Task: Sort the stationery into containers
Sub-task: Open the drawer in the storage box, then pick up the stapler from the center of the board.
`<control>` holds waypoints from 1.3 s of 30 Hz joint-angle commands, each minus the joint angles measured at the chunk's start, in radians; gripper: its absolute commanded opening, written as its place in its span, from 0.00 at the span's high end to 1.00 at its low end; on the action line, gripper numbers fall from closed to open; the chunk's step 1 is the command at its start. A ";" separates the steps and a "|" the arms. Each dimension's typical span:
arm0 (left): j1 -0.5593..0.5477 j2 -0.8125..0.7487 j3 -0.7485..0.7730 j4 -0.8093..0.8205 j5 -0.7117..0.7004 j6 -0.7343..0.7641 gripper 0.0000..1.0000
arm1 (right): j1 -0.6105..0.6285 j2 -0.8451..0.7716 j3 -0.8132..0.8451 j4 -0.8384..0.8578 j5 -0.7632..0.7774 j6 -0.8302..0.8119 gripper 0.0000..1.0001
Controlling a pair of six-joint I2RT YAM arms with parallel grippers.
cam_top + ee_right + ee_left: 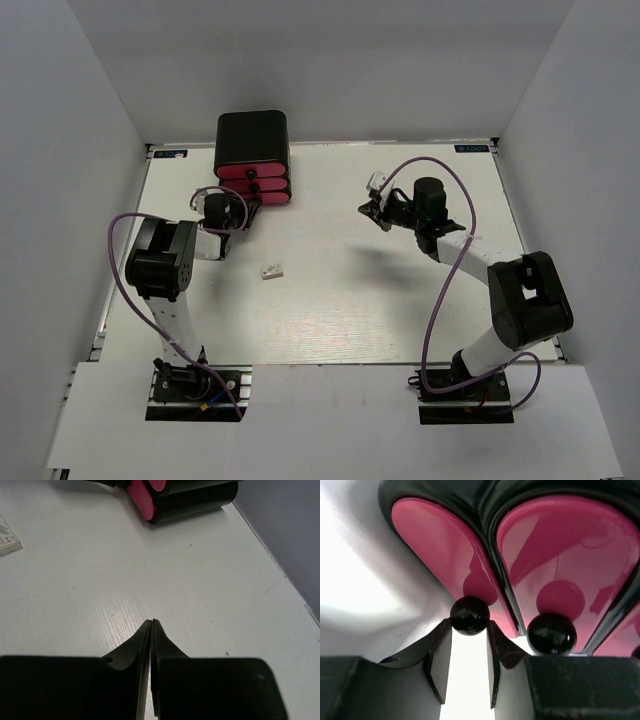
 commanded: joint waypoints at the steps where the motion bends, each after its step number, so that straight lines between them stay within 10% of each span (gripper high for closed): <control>1: 0.002 -0.048 -0.068 -0.013 -0.014 0.009 0.73 | -0.004 -0.024 -0.008 0.005 -0.018 -0.007 0.94; 9: -0.007 -0.179 -0.246 0.021 -0.005 0.009 0.74 | -0.002 -0.033 -0.019 -0.004 -0.030 -0.022 0.94; 19: 0.002 -0.300 -0.329 -0.016 0.030 0.047 0.27 | 0.039 0.057 0.149 -0.526 -0.427 -0.463 0.40; 25: 0.002 -0.513 -0.329 -0.317 -0.011 0.139 0.27 | 0.203 0.243 0.338 -0.704 -0.411 -0.661 0.38; 39: 0.002 -1.102 -0.466 -0.927 -0.217 0.158 0.27 | 0.467 0.574 0.630 -0.644 -0.149 -0.421 0.40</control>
